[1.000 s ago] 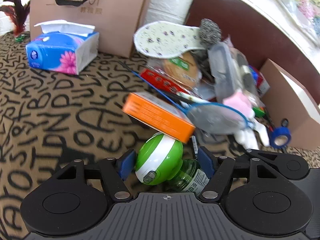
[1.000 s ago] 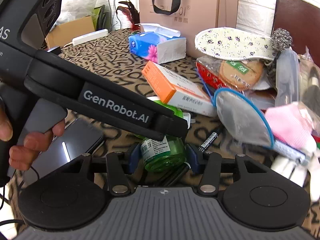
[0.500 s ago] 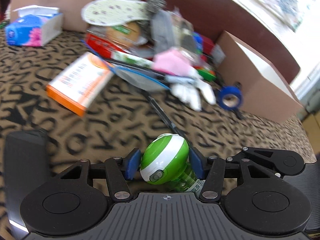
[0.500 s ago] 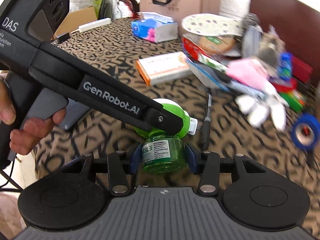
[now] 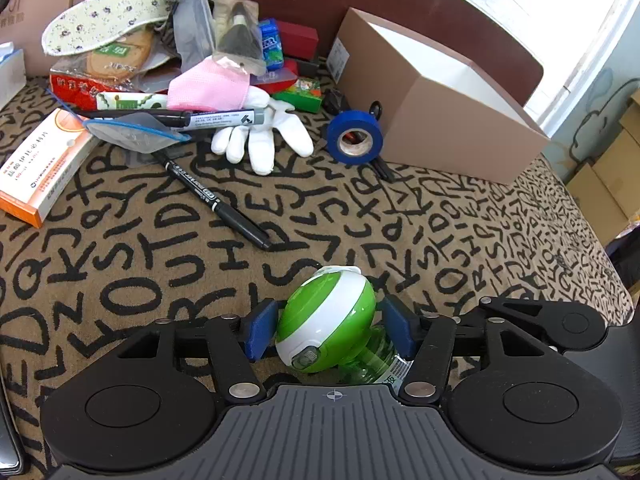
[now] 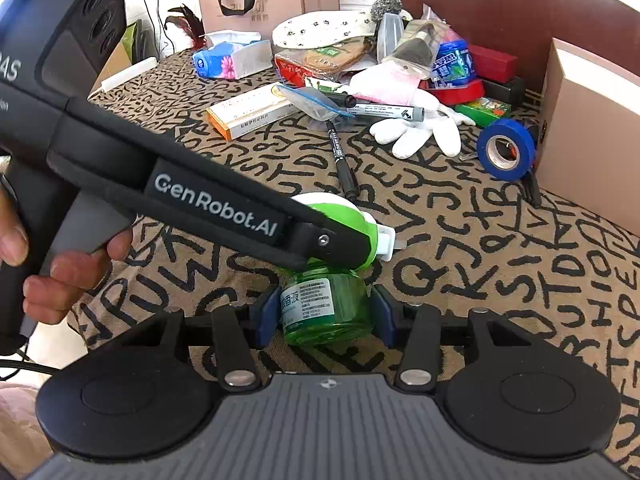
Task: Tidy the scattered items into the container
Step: 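Lift and carry the green bottle with the left tool to the box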
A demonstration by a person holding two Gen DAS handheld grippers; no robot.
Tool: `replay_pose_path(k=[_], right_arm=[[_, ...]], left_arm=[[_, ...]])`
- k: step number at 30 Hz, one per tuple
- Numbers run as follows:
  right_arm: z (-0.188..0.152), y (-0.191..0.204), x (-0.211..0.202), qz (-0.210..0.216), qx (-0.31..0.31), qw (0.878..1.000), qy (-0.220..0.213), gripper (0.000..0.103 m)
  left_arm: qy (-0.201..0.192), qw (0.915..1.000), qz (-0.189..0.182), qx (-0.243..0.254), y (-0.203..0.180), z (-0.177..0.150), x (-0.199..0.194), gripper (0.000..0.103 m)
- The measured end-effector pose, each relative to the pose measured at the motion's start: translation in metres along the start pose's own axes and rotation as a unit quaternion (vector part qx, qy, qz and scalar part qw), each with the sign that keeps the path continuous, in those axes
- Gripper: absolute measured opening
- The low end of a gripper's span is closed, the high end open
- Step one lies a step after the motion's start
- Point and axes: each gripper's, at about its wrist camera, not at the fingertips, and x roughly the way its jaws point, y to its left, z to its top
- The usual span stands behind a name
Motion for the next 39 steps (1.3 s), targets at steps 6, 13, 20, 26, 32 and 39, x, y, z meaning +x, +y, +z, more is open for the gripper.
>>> replay_pose_path(k=[6,13,20,26,32,39], right_arm=[[-0.004,-0.005,0.002,0.008,0.017,1.0,-0.005,0.054],[-0.004,-0.004,0.005,0.007,0.025,1.0,-0.005,0.054],[-0.003,-0.004,0.006,0.008,0.026,1.0,-0.006,0.053],[0.002,-0.007,-0.005,0.021,0.036,0.999,-0.011,0.051],[0.012,-0.014,-0.021,0.011,0.03,0.999,-0.037,0.051],[0.04,-0.043,-0.049,-0.018,0.022,0.996,-0.086,0.051]], left_arm=[[0.005,0.9999,0.005,-0.007,0.004,0.002,0.002,0.065],[0.007,0.9999,0.011,0.002,0.0,0.002,0.005,0.064],[0.007,0.9999,0.011,-0.003,0.001,0.002,0.008,0.061],[-0.001,0.9998,0.011,0.015,-0.009,0.006,0.002,0.055],[-0.024,0.999,0.005,0.036,-0.024,0.023,-0.007,0.055],[-0.073,0.9939,-0.009,0.083,-0.061,0.067,-0.013,0.055]])
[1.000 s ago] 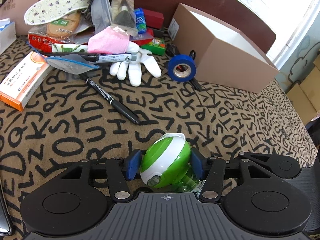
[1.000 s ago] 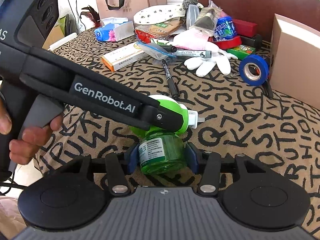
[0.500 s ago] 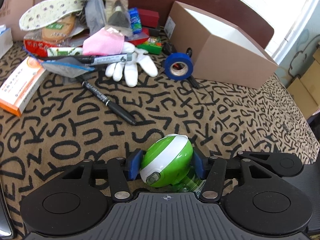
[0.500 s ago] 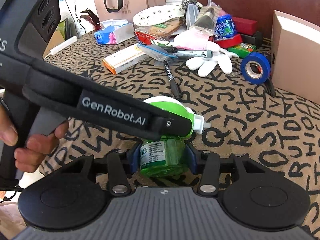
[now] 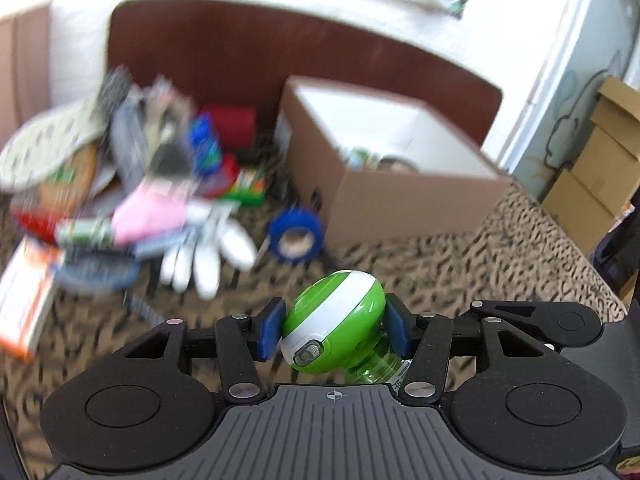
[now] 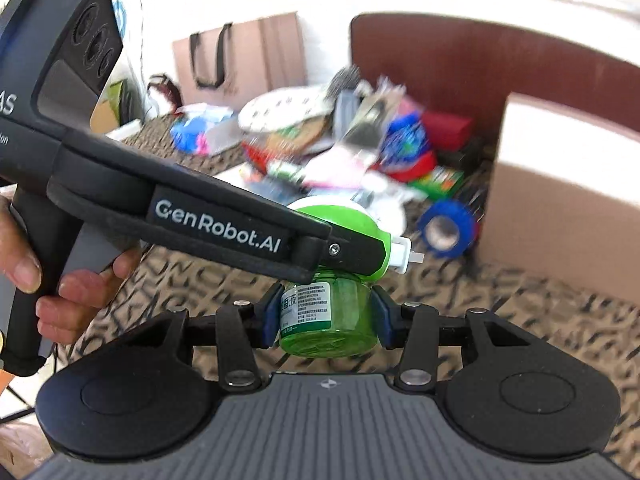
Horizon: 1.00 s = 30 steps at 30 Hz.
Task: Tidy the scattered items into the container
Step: 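Lift and carry the green bottle with the left tool to the box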
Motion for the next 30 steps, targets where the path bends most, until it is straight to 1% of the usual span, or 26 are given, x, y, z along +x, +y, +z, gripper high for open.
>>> replay_pose_path(k=[3,7,12,16,19,23,27,30], right_arm=[[0.018,-0.017,-0.01,-0.014,-0.006,1.0,-0.022,0.051],[0.041,-0.039,-0.02,-0.034,-0.014,0.998,-0.049,0.051],[0.061,-0.069,-0.022,-0.049,-0.008,0.996,-0.075,0.051],[0.076,-0.093,-0.02,-0.063,-0.004,0.995,-0.082,0.051],[0.086,-0.114,-0.013,-0.075,0.0,0.994,-0.077,0.051],[0.096,-0.138,0.005,-0.085,-0.002,0.995,-0.058,0.051],[0.105,-0.165,0.028,-0.074,-0.002,0.997,-0.036,0.051],[0.114,-0.182,0.049,-0.071,-0.014,0.997,-0.014,0.051]], left_arm=[[-0.023,0.9995,-0.01,0.016,-0.012,0.026,0.004,0.055],[-0.044,0.9986,-0.026,0.017,-0.023,0.061,0.013,0.055],[-0.054,0.9976,-0.029,0.032,-0.039,0.1,0.031,0.055],[-0.059,0.9967,-0.037,0.042,-0.048,0.128,0.051,0.055],[-0.057,0.9964,-0.04,0.047,-0.05,0.145,0.072,0.055],[-0.045,0.9971,-0.044,0.043,-0.045,0.163,0.106,0.055],[-0.033,0.9982,-0.041,0.03,-0.035,0.175,0.14,0.055],[-0.023,0.9989,-0.035,0.023,-0.027,0.187,0.165,0.055]])
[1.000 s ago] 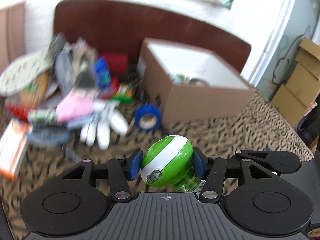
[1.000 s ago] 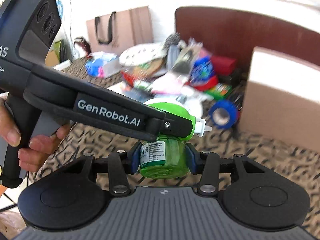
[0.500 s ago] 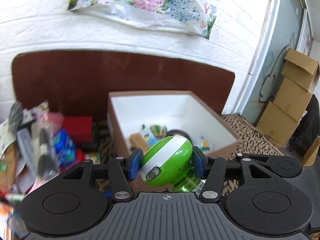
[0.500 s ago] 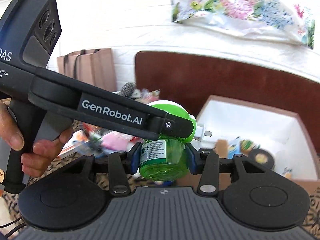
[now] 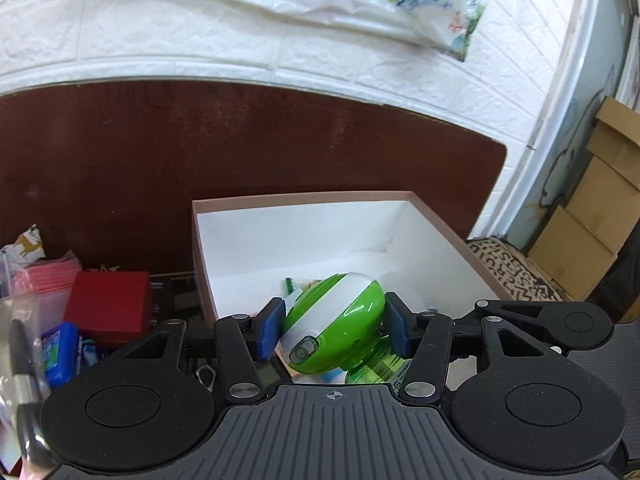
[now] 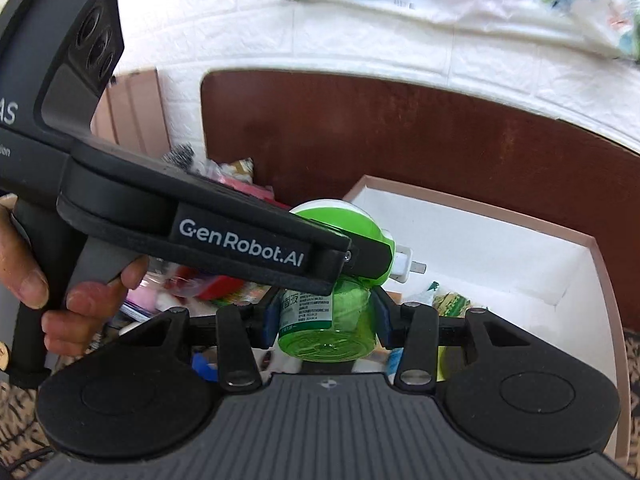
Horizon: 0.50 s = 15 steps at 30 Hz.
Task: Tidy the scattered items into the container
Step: 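Lift and carry the green bottle with the left tool to the box, then lower the green bottle into the box and open the left tool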
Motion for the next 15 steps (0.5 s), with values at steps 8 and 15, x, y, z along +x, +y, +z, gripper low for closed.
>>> replay_pose_path(k=[8,15], right_arm=[[0.015,-0.03,0.057,0.027,-0.03,0.997,0.062,0.051],[0.022,-0.038,0.097,0.04,-0.066,0.991,0.106,0.052]], left_arm=[[0.033,0.9993,0.017,-0.006,0.027,0.018,0.055,0.06],[0.038,0.9975,0.049,0.033,0.033,0.024,0.08,0.063]])
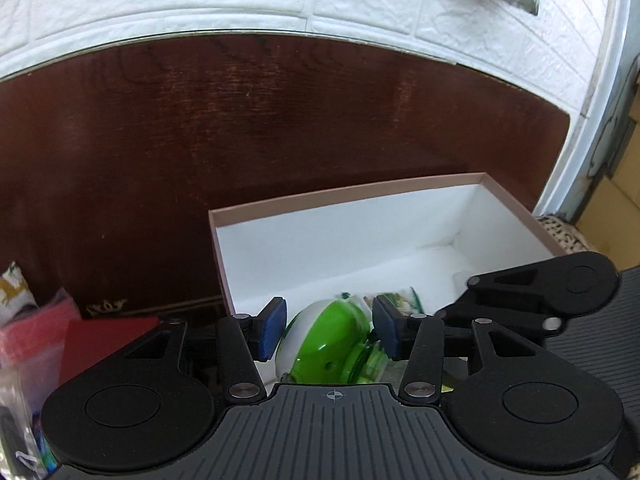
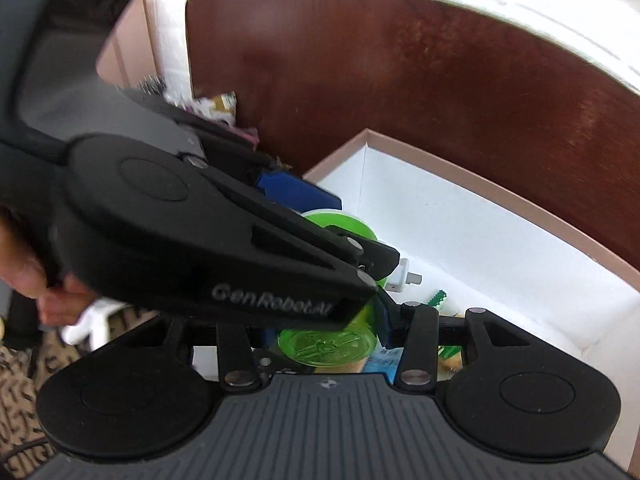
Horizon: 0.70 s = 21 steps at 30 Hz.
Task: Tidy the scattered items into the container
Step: 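Lower the green bottle into the box and open the left tool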
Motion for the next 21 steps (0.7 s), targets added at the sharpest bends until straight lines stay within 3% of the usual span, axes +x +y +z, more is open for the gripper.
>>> replay_pose_path(k=[4,6,8,9,16,21], right_arm=[[0.001,-0.003,0.026,-0.029,-0.005,0.999,0.041,0.052],[0.003,-0.004,0.024,-0.04,0.0,0.999,0.037,0.055],[0.001,-0.003,0.021,-0.077,-0.012,0.997,0.029,0.09],[0.0,-0.004,0.019,-0.088,-0.011,0.996,0.027,0.095],[-0.019,-0.009,0.002,-0.11,0.02,0.993,0.04,0.098],[-0.028,-0.002,-0.016,-0.122,0.028,0.991,0.046,0.101]], left_arm=[[-0.009,0.9998,0.003,-0.018,0.006,0.001,0.002,0.078],[-0.023,0.9996,-0.005,-0.017,0.008,-0.001,0.0,0.083],[-0.029,0.9991,-0.012,-0.028,0.011,-0.002,-0.002,0.086],[-0.031,0.9989,-0.018,-0.03,0.011,-0.003,-0.004,0.09],[-0.038,0.9991,-0.017,-0.01,0.0,-0.008,-0.02,0.102],[-0.036,0.9987,-0.015,-0.033,0.002,-0.009,-0.032,0.103]])
